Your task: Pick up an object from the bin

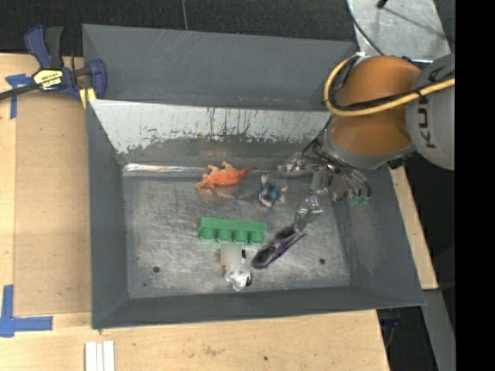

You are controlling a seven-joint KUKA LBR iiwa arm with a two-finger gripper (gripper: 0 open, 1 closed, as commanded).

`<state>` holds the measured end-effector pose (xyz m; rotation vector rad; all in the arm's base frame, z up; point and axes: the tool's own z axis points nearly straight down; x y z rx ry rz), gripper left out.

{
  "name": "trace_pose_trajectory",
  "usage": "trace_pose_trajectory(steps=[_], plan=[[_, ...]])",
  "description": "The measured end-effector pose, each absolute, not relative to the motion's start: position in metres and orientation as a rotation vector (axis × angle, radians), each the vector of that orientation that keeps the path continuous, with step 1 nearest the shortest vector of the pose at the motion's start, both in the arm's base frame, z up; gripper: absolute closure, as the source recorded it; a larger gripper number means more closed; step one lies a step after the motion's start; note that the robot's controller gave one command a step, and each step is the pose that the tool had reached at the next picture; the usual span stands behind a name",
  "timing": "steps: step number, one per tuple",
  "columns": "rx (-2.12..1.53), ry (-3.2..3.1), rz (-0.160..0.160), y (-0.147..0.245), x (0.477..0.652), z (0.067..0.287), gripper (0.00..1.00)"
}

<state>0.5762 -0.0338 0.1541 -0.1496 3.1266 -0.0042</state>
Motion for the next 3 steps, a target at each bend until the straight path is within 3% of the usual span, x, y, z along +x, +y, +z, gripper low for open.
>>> trace_pose_trajectory(steps=[1, 2, 3], plan=[[-0.499, 3.096, -0.002, -0.010, 0.567, 0.110, 0.00], [-0.549, 3.097, 0.002, 0.001, 0.570, 0.088, 0.00], [-0.632, 3.065, -0.009, 0.010, 0.557, 0.084, 0.00]])
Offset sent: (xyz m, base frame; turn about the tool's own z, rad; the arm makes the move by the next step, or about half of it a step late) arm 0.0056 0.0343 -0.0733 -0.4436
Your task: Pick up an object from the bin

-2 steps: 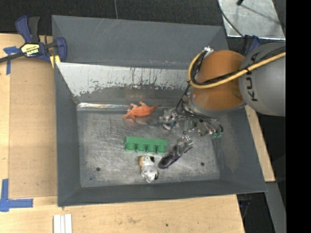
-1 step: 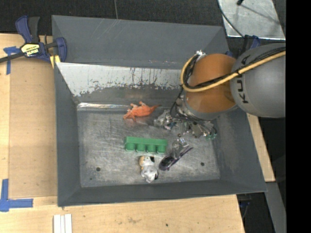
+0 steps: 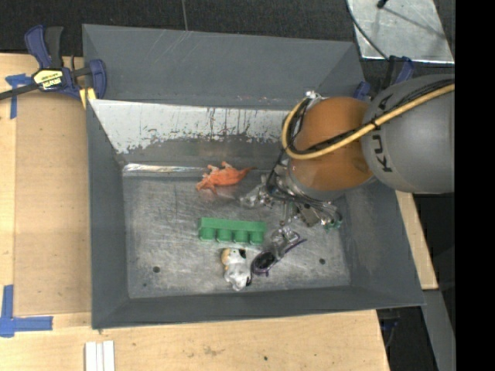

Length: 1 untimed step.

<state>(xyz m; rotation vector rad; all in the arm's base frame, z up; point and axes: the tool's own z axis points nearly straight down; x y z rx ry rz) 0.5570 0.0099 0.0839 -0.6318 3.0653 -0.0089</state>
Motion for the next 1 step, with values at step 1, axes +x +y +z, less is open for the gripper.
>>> trace_pose_trajectory(steps=[1], plan=[[-0.587, 3.077, -0.015, 0.0421, 0.5427, 0.0792, 0.00]])
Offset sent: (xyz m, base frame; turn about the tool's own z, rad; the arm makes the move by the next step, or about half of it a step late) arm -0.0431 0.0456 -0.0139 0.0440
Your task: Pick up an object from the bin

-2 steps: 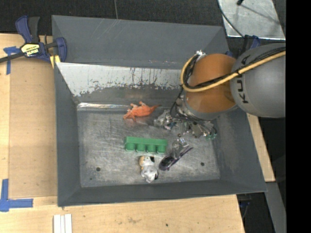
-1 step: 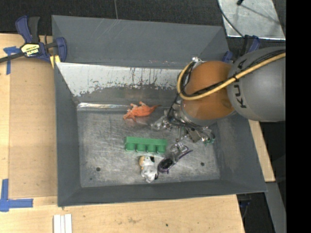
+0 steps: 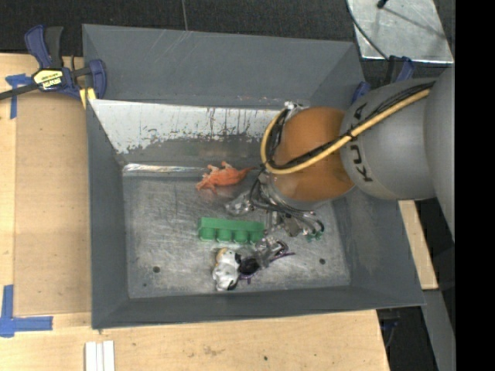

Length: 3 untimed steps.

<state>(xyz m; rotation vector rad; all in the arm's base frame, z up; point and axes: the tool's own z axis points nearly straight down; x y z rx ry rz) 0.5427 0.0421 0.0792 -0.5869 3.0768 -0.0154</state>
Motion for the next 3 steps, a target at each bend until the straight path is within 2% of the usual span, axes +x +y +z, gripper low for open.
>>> trace_pose_trajectory(steps=[1, 2, 3], plan=[[-0.562, 3.068, -0.001, 0.057, 0.522, 0.079, 1.00], [-0.563, 3.068, -0.001, 0.057, 0.522, 0.079, 1.00], [-0.581, 3.078, -0.003, 0.029, 0.535, 0.241, 1.00]])
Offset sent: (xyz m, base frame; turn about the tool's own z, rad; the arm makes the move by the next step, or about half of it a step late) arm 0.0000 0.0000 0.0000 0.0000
